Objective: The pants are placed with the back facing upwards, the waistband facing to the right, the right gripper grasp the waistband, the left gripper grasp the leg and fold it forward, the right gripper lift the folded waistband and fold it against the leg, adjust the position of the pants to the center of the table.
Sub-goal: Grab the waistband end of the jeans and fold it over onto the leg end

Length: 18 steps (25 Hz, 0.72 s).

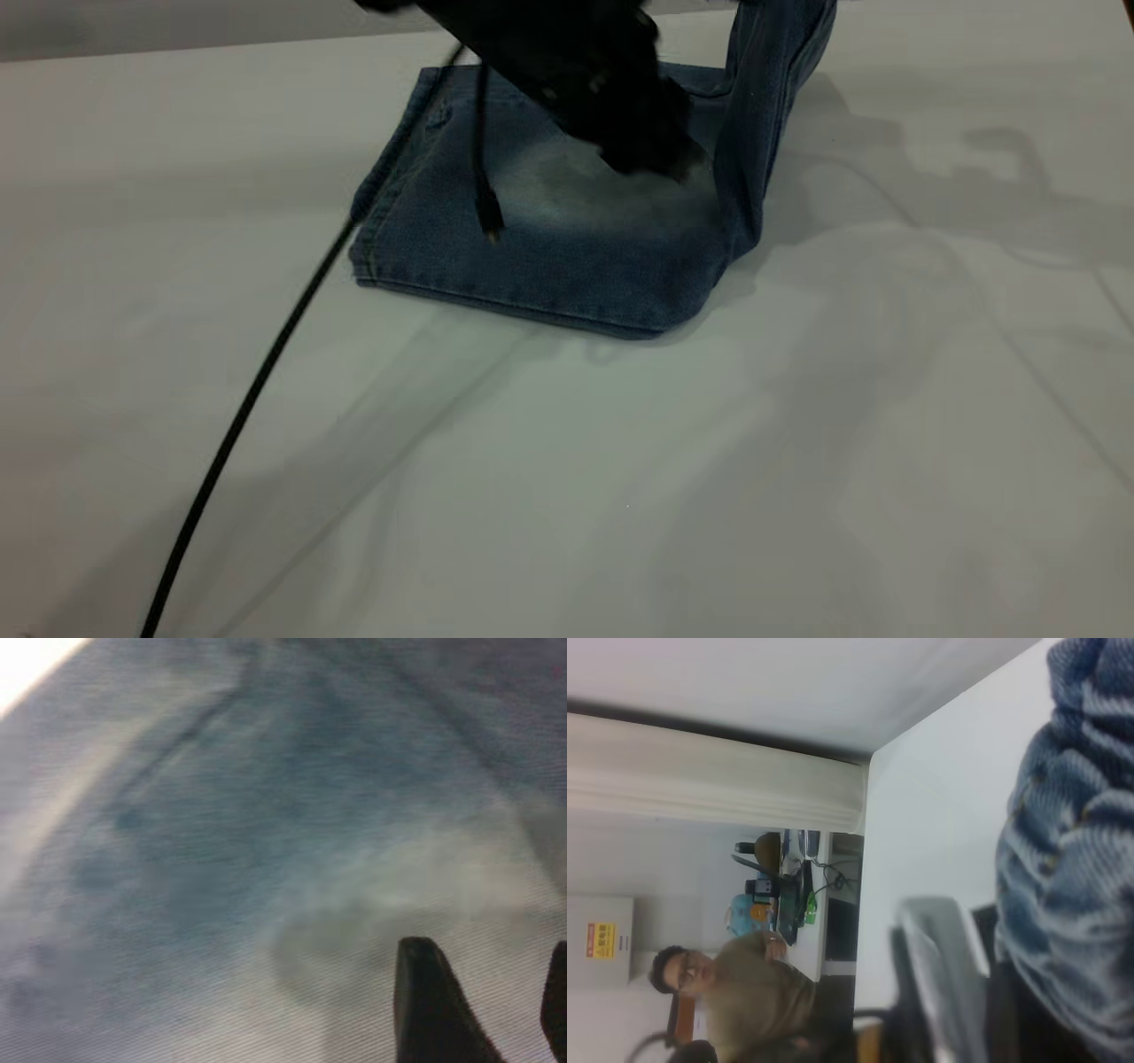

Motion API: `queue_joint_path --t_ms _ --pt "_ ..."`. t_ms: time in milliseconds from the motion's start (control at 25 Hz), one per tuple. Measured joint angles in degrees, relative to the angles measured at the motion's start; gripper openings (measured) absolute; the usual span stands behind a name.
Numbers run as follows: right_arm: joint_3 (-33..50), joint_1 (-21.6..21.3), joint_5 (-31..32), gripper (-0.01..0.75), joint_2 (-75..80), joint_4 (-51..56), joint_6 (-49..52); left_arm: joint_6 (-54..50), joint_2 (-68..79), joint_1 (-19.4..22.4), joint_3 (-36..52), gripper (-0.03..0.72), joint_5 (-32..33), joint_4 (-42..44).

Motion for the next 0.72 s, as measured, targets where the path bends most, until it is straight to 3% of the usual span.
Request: queue_joint_path --t_ms 320,720 --pt "-0.18 1.59 -0.31 0.097 -0.28 3.58 1.04 0.05 -0.43 7.27 0.06 0.307 5.46 2.84" --pt "-0.18 7.40 -0.03 0.097 -3.23 5.58 0.76 1.65 4.30 7.95 0.06 0.307 5.10 2.47"
